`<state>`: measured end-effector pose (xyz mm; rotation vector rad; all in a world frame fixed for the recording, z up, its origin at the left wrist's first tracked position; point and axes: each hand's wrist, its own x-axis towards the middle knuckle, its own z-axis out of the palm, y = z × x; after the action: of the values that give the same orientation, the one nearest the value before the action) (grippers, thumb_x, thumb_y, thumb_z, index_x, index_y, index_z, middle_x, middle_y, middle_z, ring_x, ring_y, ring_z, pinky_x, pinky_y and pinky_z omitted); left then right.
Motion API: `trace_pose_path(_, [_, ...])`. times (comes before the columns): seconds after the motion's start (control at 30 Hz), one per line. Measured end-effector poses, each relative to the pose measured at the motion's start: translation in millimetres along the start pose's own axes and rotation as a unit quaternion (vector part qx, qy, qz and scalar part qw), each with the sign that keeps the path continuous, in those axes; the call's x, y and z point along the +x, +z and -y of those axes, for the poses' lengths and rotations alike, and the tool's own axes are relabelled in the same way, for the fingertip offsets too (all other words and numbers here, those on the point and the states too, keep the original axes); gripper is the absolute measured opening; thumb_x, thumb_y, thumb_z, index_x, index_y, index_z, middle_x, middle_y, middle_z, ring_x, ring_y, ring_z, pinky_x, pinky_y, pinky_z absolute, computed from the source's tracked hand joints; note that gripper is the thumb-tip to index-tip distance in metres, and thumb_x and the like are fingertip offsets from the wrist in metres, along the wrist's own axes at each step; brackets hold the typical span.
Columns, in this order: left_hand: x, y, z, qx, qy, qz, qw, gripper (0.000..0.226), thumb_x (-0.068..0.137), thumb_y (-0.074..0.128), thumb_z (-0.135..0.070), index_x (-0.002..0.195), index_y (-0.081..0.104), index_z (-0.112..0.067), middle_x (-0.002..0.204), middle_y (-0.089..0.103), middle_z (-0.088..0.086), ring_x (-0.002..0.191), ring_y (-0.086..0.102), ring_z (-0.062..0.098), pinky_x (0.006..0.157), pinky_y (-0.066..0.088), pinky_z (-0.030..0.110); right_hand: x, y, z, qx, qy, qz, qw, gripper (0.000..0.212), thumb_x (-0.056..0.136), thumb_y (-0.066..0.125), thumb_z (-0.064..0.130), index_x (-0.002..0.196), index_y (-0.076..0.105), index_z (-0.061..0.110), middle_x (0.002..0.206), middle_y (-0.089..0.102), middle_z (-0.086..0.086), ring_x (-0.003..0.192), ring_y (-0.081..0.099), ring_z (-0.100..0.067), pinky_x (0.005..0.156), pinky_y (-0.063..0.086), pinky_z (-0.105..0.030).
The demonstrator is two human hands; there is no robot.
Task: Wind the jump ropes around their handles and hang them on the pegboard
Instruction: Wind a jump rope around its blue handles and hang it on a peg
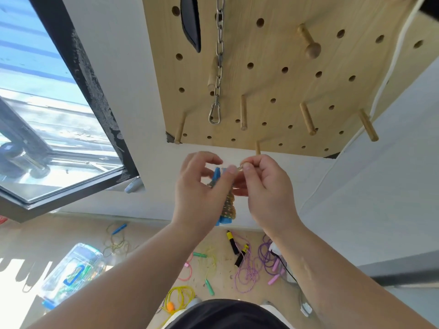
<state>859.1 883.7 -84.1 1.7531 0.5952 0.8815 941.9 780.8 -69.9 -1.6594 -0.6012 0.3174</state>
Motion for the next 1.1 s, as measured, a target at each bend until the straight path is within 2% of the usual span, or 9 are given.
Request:
trace_pose_path(0.07, [1.8,-2.1,6.2,0.070,0.074,0.024,0.995,0.017,0.081,0.080,-0.025,0.092,0.067,-0.025,0.098,0.062,-0.010,0.094,0.061,0.008,0.079,0.054,0.025,4.1,2.1,3.0,0.008,-0.015,0.001,1.000,0.016,0.104,0.050,0.013,0.095,0.063,0.018,0.084,0.072,-0.005,0.079,0.073,-0.021,0.074,0.063,-0.042])
trace_pose_path(0.23, [10.7,-10.7,3.4,-0.051,-0.088,0.075,0.992,0.021,0.095,0.068,-0.014,0.095,0.070,-0.035,0.088,0.070,-0.005,0.082,0.070,0.024,0.075,0.060,0.052,12.3,6.8,12.3,0.092,-0.006,0.067,0.993,0.019,0.104,0.049,0.004,0.100,0.065,0.013,0.096,0.070,-0.008,0.095,0.071,-0.019,0.085,0.060,-0.033])
trace_pose_path(0.37, [28.4,-14.5,1.9,0.008,-0.058,0.059,0.997,0.016,0.094,0.068,-0.016,0.088,0.069,-0.030,0.078,0.065,-0.005,0.066,0.062,0.016,0.060,0.056,0.038,25.3,11.7,21.1,0.085,0.028,0.086,0.992,0.024,0.102,0.051,0.005,0.093,0.070,0.018,0.089,0.070,0.005,0.089,0.065,-0.009,0.079,0.054,-0.027])
trace_pose_path(0.53, [48.4,-17.5,-7.0,0.043,-0.072,0.076,0.994,0.013,0.090,0.066,-0.011,0.084,0.068,-0.023,0.067,0.061,-0.005,0.045,0.056,0.007,0.044,0.047,0.025,45.6,9.8,27.6,0.005,0.008,0.079,0.997,0.012,0.087,0.078,0.010,0.090,0.072,0.020,0.076,0.071,0.007,0.071,0.063,-0.005,0.069,0.051,-0.020])
trace_pose_path(0.67, [57.8,-20.9,-12.0,-0.009,-0.095,0.100,0.990,0.017,0.086,0.063,-0.007,0.079,0.066,-0.021,0.057,0.056,-0.010,0.049,0.053,0.012,0.047,0.047,0.027,55.8,4.8,31.5,-0.015,0.010,0.118,0.993,0.014,0.087,0.078,0.009,0.087,0.076,0.022,0.070,0.072,0.011,0.065,0.063,0.002,0.064,0.048,-0.014])
trace_pose_path(0.8, [68.4,-27.9,-7.0,-0.024,-0.087,0.149,0.985,0.017,0.096,0.065,-0.017,0.082,0.070,-0.027,0.071,0.063,-0.001,0.064,0.059,0.016,0.061,0.055,0.039,68.9,-4.4,34.7,-0.044,0.010,0.138,0.989,0.004,0.087,0.078,0.015,0.089,0.077,0.019,0.077,0.072,-0.007,0.070,0.061,-0.007,0.068,0.052,-0.027])
trace_pose_path(0.87, [72.9,-30.1,-3.5,-0.024,-0.088,0.150,0.984,0.014,0.098,0.065,-0.022,0.089,0.070,-0.032,0.080,0.067,0.003,0.068,0.061,0.017,0.065,0.058,0.042,74.9,-5.7,36.4,-0.065,0.006,0.158,0.985,0.010,0.086,0.080,0.012,0.093,0.077,0.018,0.077,0.070,-0.001,0.071,0.061,-0.003,0.069,0.052,-0.021])
trace_pose_path(0.97, [79.1,-31.0,0.6,0.003,-0.088,0.137,0.987,0.019,0.101,0.061,-0.023,0.085,0.067,-0.033,0.082,0.068,0.009,0.067,0.065,0.024,0.062,0.059,0.043,85.1,0.8,37.8,-0.097,-0.012,0.157,0.983,0.017,0.087,0.077,0.007,0.095,0.075,0.022,0.074,0.065,0.010,0.068,0.059,0.001,0.069,0.052,-0.019])
trace_pose_path(1.1, [92.0,-26.8,-1.6,-0.015,-0.108,0.118,0.987,0.021,0.105,0.051,-0.027,0.085,0.058,-0.023,0.084,0.067,0.007,0.072,0.073,0.032,0.056,0.058,0.036,102.4,15.4,42.2,-0.036,-0.027,0.123,0.991,0.024,0.088,0.072,-0.001,0.105,0.070,0.016,0.080,0.063,-0.002,0.075,0.063,-0.013,0.076,0.059,-0.030])
